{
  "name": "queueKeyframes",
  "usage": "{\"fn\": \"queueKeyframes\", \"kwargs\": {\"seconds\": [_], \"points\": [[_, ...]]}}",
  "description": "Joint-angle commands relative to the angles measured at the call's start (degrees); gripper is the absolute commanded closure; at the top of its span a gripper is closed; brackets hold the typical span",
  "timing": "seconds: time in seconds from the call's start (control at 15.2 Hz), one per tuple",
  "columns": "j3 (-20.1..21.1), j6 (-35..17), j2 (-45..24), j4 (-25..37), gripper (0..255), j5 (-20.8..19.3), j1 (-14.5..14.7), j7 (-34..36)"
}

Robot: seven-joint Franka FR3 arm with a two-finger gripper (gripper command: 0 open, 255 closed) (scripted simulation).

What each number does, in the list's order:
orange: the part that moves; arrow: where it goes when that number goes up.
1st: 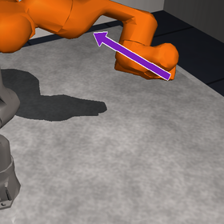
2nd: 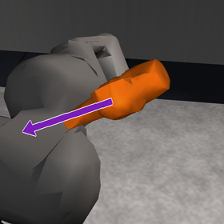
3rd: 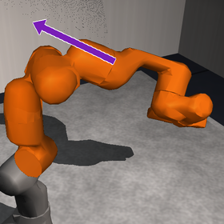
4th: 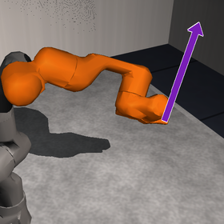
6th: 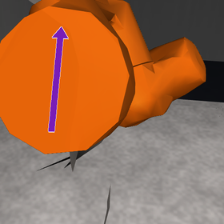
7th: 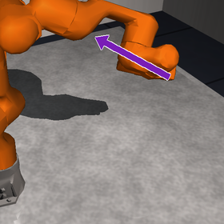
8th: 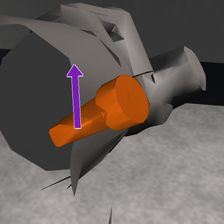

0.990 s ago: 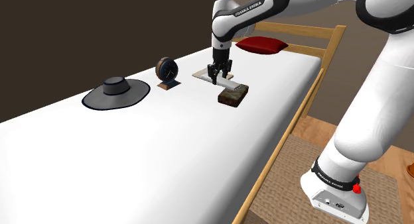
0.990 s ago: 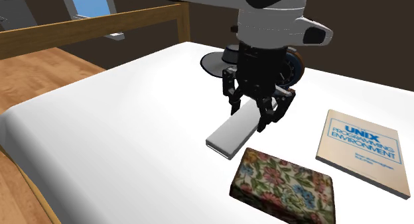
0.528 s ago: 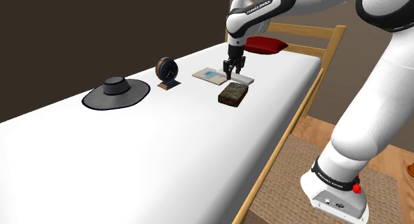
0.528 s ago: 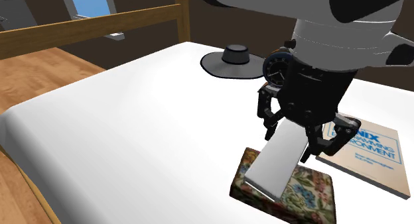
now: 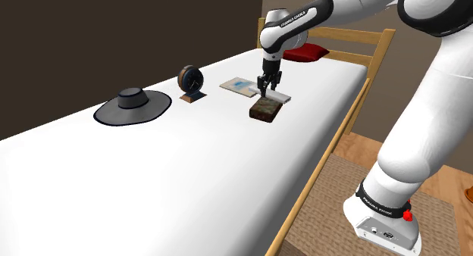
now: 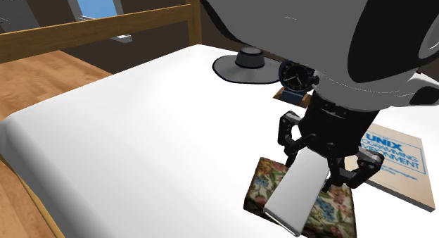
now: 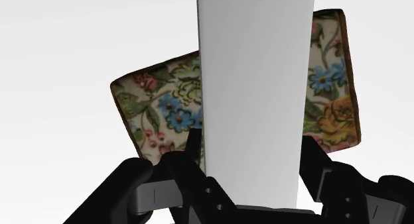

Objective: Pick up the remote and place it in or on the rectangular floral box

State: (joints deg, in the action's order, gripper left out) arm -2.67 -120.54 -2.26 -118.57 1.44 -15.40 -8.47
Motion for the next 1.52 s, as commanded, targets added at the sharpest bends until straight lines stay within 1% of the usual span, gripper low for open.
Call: {"fn": "queueKeyframes", "kwargs": {"seconds": [0.0, 0.26, 0.79, 0.86, 1.19, 1.45], "points": [[-0.04, -1.60, -0.48, -1.05, 255, 0.05, -0.05, -0.16], [-0.03, -4.85, -2.02, -2.77, 255, 0.20, -0.05, -0.30], [-0.03, -4.85, -2.02, -2.77, 255, 0.20, -0.05, -0.30], [-0.03, -4.85, -2.02, -2.77, 0, 0.20, -0.05, -0.30], [-0.03, -4.85, -2.02, -2.77, 0, 0.19, -0.05, -0.30], [-0.10, 2.13, 0.96, 1.23, 0, -0.08, -0.10, -0.12]]}}
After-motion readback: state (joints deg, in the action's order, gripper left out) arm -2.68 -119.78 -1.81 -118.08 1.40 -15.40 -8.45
